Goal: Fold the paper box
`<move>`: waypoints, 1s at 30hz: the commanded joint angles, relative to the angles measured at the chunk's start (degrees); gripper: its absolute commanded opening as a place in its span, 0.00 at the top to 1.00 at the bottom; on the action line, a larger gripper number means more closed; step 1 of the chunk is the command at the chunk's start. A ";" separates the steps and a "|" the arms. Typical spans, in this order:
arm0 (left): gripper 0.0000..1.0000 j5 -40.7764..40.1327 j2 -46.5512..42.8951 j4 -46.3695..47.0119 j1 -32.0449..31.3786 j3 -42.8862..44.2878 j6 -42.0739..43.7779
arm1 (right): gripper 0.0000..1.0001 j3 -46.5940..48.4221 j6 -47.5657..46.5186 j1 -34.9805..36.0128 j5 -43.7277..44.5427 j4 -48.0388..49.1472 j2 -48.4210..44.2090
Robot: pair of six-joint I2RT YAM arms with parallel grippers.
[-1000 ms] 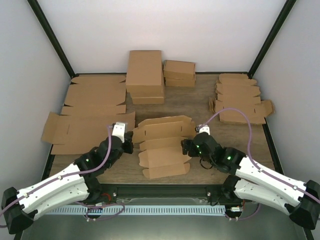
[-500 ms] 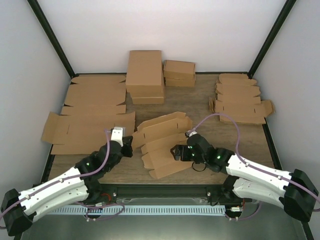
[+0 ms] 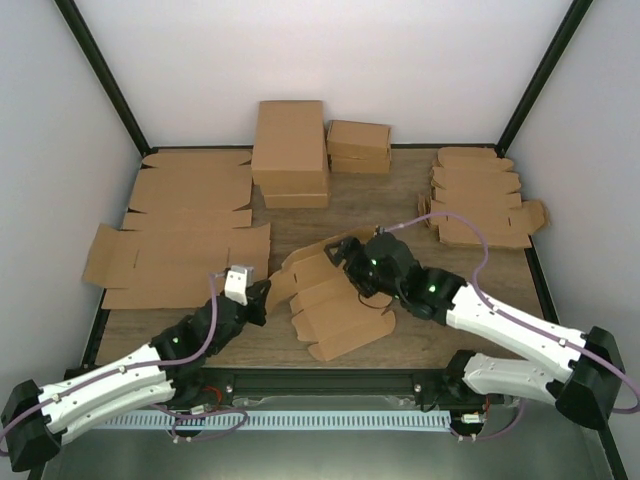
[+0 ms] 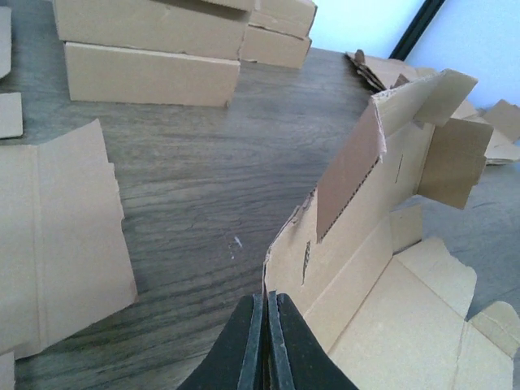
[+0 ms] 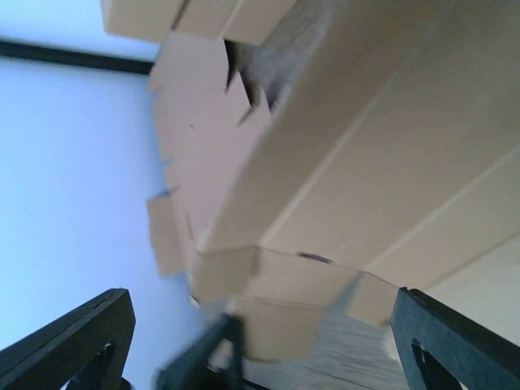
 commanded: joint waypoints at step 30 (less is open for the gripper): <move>0.96 1.79 -12.28 1.04 -0.82 -3.88 6.04 | 0.48 9.15 14.17 -9.61 1.66 -1.01 13.34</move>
